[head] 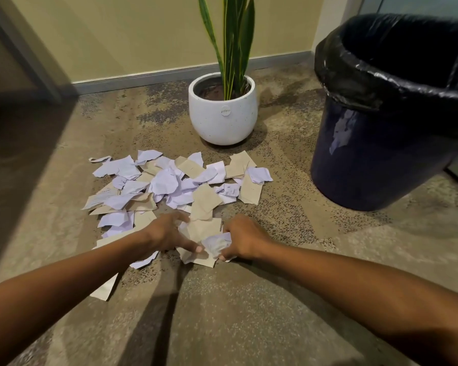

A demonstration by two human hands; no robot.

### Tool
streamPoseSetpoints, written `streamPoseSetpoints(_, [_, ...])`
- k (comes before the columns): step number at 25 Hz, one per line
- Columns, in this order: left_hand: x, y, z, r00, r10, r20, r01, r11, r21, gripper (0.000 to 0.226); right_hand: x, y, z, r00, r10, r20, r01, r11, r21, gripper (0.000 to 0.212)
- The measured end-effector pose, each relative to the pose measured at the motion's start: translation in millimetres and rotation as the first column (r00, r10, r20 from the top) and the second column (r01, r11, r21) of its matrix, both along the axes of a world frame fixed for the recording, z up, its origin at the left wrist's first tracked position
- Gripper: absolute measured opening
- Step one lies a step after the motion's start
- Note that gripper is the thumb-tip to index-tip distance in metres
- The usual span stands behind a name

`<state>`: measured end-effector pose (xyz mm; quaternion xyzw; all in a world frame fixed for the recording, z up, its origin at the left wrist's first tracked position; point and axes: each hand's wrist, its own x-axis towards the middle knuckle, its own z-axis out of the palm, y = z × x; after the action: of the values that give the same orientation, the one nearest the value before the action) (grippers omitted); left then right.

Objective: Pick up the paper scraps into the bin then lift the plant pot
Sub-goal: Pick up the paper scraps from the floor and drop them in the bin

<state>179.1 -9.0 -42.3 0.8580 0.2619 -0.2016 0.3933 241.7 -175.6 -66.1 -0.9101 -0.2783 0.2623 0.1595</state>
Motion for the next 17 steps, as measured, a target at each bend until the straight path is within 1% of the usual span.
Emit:
streamPoseSetpoints(2, [-2.3, -5.3, 2.9, 0.999, -0.036, -0.024, 0.036, 0.999, -0.015, 0.060, 4.9, -9.0, 3.9, 0.999, -0.032, -0.035, 0.035, 0.997, 0.069, 0.037])
streamPoseSetpoints(4, [-3.6, -10.1, 5.9, 0.999, -0.029, -0.029, 0.027, 0.998, -0.054, 0.051, 10.1, -18.7, 9.6, 0.995, -0.068, -0.078, 0.077, 0.989, 0.127, 0.023])
streamPoseSetpoints(5, [-3.6, -12.6, 7.2, 0.999, -0.028, -0.020, 0.027, 0.998, -0.062, 0.046, 12.7, -22.3, 14.5, 0.992, -0.087, -0.090, 0.100, 0.984, 0.149, 0.023])
streamPoseSetpoints(8, [-2.4, -17.3, 13.0, 0.996, -0.075, 0.039, 0.075, 0.997, -0.001, 0.025, 23.7, -28.4, 34.2, 0.991, -0.108, -0.074, 0.122, 0.970, 0.211, 0.038])
streamPoseSetpoints(11, [-1.9, -19.0, 25.6, 0.993, -0.112, 0.043, 0.113, 0.993, -0.020, 0.028, 34.4, -32.6, 61.5, 0.989, -0.140, -0.047, 0.148, 0.945, 0.290, 0.049])
streamPoseSetpoints(12, [-0.6, -19.1, 30.6, 0.991, -0.127, 0.050, 0.129, 0.991, -0.029, 0.026, 37.7, -34.1, 69.6, 0.987, -0.152, -0.047, 0.160, 0.936, 0.313, 0.050])
streamPoseSetpoints(15, [4.2, -25.5, 51.0, 0.987, -0.095, 0.131, 0.101, 0.994, -0.039, 0.009, 42.6, -40.4, 90.6, 0.989, -0.149, -0.017, 0.146, 0.925, 0.352, 0.036])
streamPoseSetpoints(17, [7.1, -31.1, 64.4, 0.981, -0.062, 0.186, 0.069, 0.997, -0.034, 0.006, 43.2, -45.2, 102.9, 0.990, -0.141, 0.005, 0.128, 0.914, 0.385, 0.031])
